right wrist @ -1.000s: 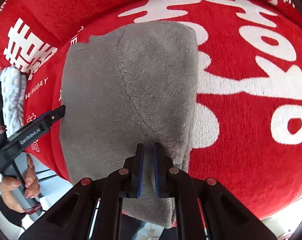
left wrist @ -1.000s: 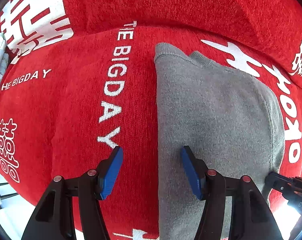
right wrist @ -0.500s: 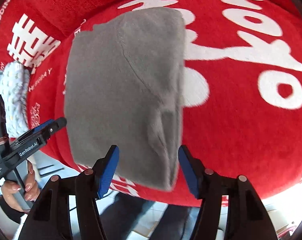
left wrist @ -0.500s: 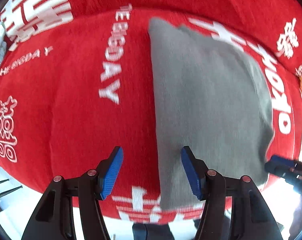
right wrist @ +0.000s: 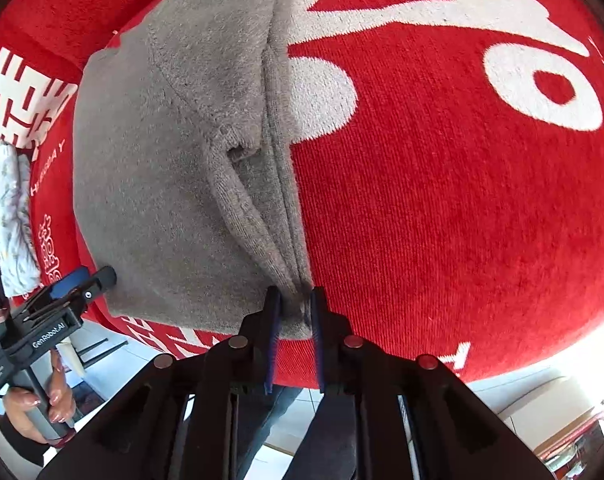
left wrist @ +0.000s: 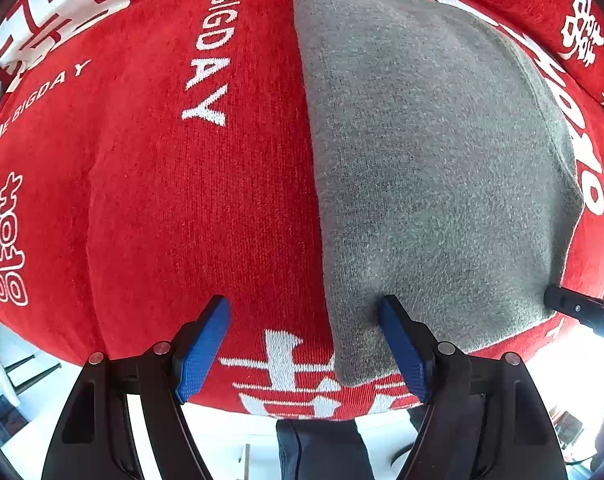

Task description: Fold small clothes

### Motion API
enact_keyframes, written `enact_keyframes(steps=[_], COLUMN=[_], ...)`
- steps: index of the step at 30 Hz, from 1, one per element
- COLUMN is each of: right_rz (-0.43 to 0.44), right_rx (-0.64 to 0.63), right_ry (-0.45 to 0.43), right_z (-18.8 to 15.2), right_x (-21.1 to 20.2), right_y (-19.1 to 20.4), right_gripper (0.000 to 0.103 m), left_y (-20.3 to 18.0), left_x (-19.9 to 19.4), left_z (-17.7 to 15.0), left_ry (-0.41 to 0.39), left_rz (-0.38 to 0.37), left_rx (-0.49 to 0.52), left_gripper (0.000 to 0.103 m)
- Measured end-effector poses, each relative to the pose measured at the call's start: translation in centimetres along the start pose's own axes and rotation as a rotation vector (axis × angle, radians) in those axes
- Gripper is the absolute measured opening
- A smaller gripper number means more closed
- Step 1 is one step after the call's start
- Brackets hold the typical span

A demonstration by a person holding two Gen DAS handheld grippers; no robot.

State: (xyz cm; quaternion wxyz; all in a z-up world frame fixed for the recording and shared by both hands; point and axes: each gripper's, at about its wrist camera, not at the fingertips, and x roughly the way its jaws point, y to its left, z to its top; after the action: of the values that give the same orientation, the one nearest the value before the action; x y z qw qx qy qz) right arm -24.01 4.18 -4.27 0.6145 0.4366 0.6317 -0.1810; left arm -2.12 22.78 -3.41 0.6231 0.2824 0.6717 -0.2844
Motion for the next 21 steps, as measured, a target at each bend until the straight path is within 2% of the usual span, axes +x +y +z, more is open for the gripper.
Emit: enact_keyframes(steps=[5,10,21], right_rz=[-0.008,-0.052,-0.059], right_rx=[0.020,0.008,0.022], right_ry=[0.020,0.034,0.029], right_z=[0.2,0.4,1.0], right_x=[-0.6,-1.5,-4.1], right_y=[0.0,1.0,1.7], right_gripper=[0.018,0.019,0.020], left_y=[-0.6,-1.4,-2.7], left_x=[-1.6,-3.5,-6.5], left_z=[-0.5,-1.3,-1.3], left_ry=[0.004,-0.004,-0.009], left_rz=[0.011,0.016,-0.019], left_rx=[0.015,0.018,0.017], left_gripper=[0.078,0.078,0.078])
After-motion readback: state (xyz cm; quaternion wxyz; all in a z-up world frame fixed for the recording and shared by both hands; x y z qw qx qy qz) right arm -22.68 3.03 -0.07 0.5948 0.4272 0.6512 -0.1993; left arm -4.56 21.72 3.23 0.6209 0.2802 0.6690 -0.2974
